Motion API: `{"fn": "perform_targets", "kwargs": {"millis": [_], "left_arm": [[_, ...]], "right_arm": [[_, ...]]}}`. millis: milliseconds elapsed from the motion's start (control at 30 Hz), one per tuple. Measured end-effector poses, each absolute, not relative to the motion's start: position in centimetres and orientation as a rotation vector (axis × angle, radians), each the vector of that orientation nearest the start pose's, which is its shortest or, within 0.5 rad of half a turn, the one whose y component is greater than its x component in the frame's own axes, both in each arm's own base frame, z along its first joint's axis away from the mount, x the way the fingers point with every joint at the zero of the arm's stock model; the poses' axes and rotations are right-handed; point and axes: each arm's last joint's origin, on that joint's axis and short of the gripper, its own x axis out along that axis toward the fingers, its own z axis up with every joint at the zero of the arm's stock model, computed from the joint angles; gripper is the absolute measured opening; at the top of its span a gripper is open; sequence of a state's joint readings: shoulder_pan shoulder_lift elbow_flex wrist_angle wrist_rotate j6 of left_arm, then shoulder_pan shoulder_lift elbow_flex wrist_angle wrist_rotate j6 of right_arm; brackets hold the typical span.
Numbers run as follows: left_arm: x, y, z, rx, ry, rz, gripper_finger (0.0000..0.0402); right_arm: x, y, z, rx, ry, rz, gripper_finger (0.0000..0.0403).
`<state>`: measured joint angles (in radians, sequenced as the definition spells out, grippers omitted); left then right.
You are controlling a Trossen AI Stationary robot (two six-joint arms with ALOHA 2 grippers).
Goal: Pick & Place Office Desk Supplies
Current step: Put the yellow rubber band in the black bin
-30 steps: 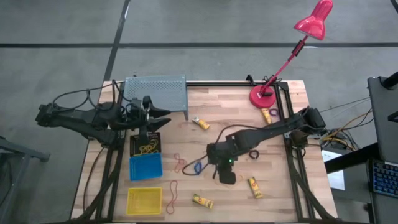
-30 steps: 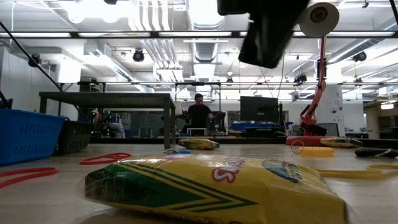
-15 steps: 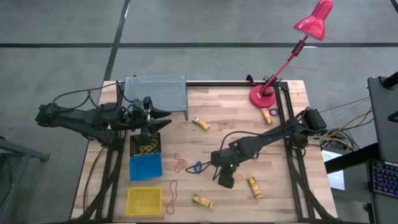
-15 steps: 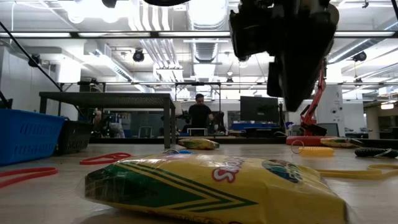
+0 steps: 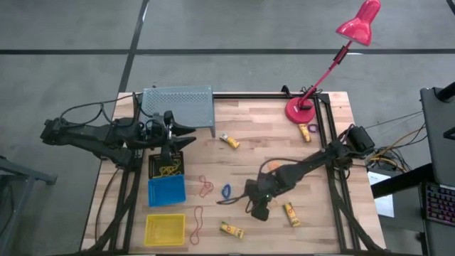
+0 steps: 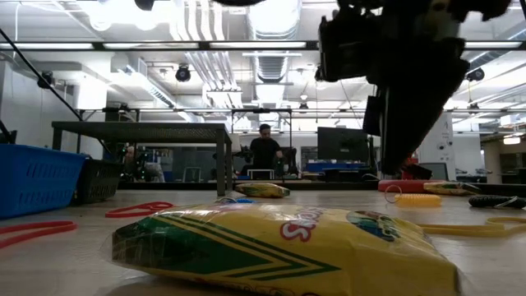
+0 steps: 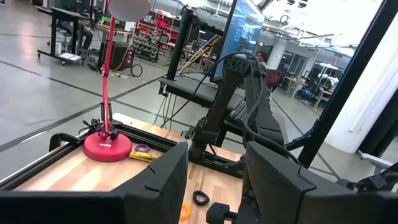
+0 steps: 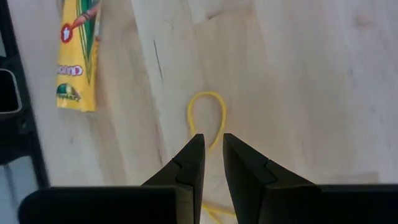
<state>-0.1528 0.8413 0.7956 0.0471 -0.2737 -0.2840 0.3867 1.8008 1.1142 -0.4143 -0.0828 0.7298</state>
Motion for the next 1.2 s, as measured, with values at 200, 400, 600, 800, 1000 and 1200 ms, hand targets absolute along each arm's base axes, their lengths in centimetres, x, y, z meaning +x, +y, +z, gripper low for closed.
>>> {"fn": "perform_targets", "kwargs": {"millis": [200, 400, 600, 800, 1000, 1200], "left_arm": [[18.6, -2.1, 34.9, -0.264, -0.017, 0.120, 0.0169], [18.6, -2.1, 34.9, -0.257, -0.017, 0.120, 0.0169], [18.6, -2.1, 34.9, -0.257, -0.017, 0.121, 0.0168], [18.6, -2.0, 34.9, -0.254, -0.017, 0.122, 0.0168], [18.6, -2.0, 34.9, -0.250, -0.017, 0.124, 0.0169], [18.6, -2.0, 34.9, -0.250, -0.018, 0.130, 0.0168]], "right_arm": [[32.1, 14.7, 16.2, 0.370, 1.106, 0.015, 0.0057], [31.7, 15.3, 15.6, 0.300, 1.082, -0.001, 0.0057], [32.2, 16.1, 14.2, 0.223, 1.098, 0.040, 0.0057], [33.1, 16.8, 12.8, 0.191, 1.140, 0.019, 0.0057], [34.2, 17.4, 11.5, 0.145, 1.201, -0.026, 0.0057], [34.7, 17.6, 11.8, 0.106, 1.218, -0.070, 0.0057]]}}
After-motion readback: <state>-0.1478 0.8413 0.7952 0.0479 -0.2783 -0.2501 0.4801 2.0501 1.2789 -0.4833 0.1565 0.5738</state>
